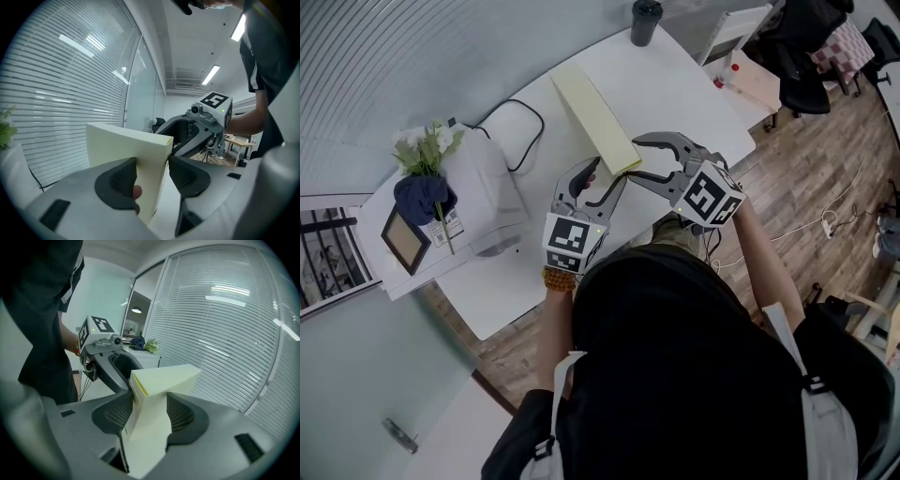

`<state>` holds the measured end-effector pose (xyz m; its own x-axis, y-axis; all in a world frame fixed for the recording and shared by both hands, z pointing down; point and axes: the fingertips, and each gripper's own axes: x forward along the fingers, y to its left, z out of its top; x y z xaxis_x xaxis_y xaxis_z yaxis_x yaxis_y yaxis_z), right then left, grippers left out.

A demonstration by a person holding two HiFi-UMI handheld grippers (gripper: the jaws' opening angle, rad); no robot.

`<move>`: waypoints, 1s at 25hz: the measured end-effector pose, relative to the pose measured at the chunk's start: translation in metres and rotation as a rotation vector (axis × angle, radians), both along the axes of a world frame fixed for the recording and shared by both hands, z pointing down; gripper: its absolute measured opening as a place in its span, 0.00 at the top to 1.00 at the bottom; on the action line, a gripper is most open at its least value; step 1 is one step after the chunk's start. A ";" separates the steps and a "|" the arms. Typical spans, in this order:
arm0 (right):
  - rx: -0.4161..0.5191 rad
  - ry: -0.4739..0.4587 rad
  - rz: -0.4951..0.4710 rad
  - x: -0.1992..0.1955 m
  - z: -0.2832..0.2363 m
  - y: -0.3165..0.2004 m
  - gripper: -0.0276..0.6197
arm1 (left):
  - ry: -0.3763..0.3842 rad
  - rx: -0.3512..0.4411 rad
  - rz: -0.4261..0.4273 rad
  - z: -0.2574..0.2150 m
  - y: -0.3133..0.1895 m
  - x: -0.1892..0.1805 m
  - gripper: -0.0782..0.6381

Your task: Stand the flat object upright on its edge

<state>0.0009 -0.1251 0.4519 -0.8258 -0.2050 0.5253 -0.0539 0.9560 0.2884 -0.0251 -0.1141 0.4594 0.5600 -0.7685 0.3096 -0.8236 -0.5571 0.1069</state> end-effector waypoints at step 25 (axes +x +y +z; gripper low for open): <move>0.064 -0.028 0.007 0.008 -0.007 0.000 0.63 | 0.078 0.053 -0.071 -0.008 0.008 -0.016 0.60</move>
<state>0.0087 -0.1251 0.4444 -0.8385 -0.2432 0.4876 -0.0696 0.9353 0.3469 -0.0406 -0.1063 0.4515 0.5247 -0.8210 0.2250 -0.8513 -0.5045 0.1443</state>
